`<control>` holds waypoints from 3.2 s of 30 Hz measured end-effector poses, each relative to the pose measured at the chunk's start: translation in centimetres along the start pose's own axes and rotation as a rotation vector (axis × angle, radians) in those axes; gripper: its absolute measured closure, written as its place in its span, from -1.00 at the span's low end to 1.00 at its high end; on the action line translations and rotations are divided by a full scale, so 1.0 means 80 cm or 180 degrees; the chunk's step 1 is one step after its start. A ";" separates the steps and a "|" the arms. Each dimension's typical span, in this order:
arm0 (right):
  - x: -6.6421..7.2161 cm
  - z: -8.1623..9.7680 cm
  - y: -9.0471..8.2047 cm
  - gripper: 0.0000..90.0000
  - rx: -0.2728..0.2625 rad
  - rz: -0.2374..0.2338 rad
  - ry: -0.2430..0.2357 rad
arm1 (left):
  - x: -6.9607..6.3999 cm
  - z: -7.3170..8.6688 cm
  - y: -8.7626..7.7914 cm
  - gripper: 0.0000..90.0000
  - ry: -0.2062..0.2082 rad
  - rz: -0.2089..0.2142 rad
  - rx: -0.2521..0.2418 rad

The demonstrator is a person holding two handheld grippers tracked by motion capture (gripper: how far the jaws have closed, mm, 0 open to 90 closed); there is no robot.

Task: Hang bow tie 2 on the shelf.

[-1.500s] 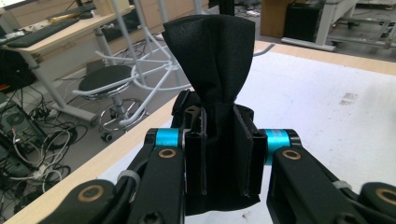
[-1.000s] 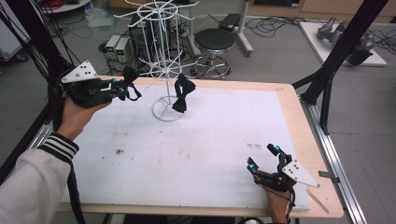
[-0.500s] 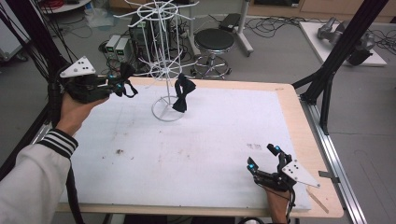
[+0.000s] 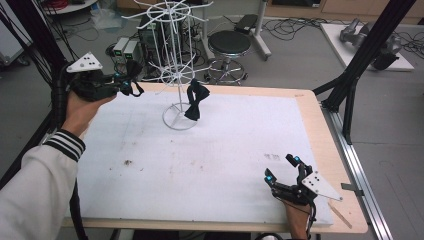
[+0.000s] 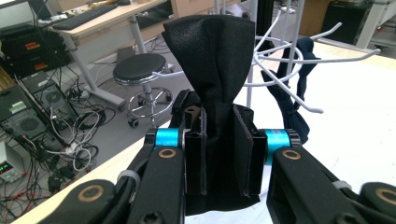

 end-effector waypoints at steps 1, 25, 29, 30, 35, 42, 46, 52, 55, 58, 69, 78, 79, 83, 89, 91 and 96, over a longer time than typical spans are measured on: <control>0.000 0.000 0.000 -0.77 0.0003 -0.0002 0.0000 | 0.000 0.000 0.001 0.69 -0.0003 0.0001 0.0012; 0.000 0.000 -0.001 -0.77 -0.0017 -0.0016 0.0005 | -0.014 -0.014 0.026 0.69 0.0054 0.0058 0.0057; 0.000 0.000 -0.001 -0.77 -0.0017 -0.0013 0.0005 | -0.018 -0.015 0.028 0.68 0.0056 0.0080 0.0052; 0.000 0.000 0.000 -0.77 -0.0021 -0.0015 0.0005 | -0.019 -0.016 0.029 0.68 0.0064 0.0081 0.0053; 0.000 0.000 -0.001 -0.77 -0.0019 -0.0013 0.0009 | -0.024 -0.018 0.033 0.68 0.0052 0.0111 0.0040; -0.001 0.000 -0.001 -0.77 -0.0032 -0.0003 -0.0003 | -0.030 -0.020 0.038 0.69 0.0057 0.0143 0.0037; -0.001 0.000 -0.001 -0.77 -0.0031 0.0000 -0.0001 | -0.034 -0.021 0.041 0.69 0.0035 0.0168 0.0025; -0.001 0.000 -0.001 -0.77 -0.0035 -0.0005 -0.0001 | -0.041 -0.022 0.048 0.68 0.0057 0.0203 0.0059; -0.001 0.000 -0.001 -0.77 -0.0036 -0.0007 -0.0001 | -0.044 -0.021 0.052 0.68 0.0066 0.0221 0.0076; -0.001 0.000 -0.001 -0.77 -0.0036 -0.0011 0.0000 | -0.047 -0.021 0.054 0.68 0.0062 0.0221 0.0086; -0.002 0.000 -0.001 -0.77 -0.0033 -0.0008 -0.0001 | -0.050 -0.022 0.057 0.65 0.0076 0.0225 0.0114; -0.001 0.000 -0.001 -0.77 -0.0035 -0.0006 -0.0008 | -0.049 -0.024 0.053 0.49 0.0070 0.0193 0.0097; -0.001 0.000 -0.001 -0.77 -0.0035 -0.0006 -0.0008 | -0.049 -0.024 0.052 0.49 0.0072 0.0182 0.0083; -0.001 0.000 -0.001 -0.77 -0.0031 -0.0012 -0.0010 | -0.048 -0.026 0.048 0.29 0.0025 0.0170 0.0005; 0.001 0.001 0.000 -0.77 0.0008 -0.0019 -0.0022 | -0.046 -0.023 0.026 -0.02 -0.0009 0.0168 -0.0171; 0.001 0.001 0.000 -0.77 -0.0004 -0.0022 -0.0018 | -0.045 -0.018 0.016 -0.16 -0.0062 0.0178 -0.0250; 0.001 0.001 -0.001 -0.77 -0.0010 -0.0008 -0.0018 | -0.043 0.003 -0.016 -0.53 -0.0103 0.0216 -0.0464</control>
Point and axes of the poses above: each handheld gripper's, and its own axes: y roughly forward along the jaws, z roughly out of its underside, x roughly to its left, the point moved 3 cm from there along y, roughly forward along the jaws, and after that the axes turned 12 degrees about -z, right-handed, at the moved point
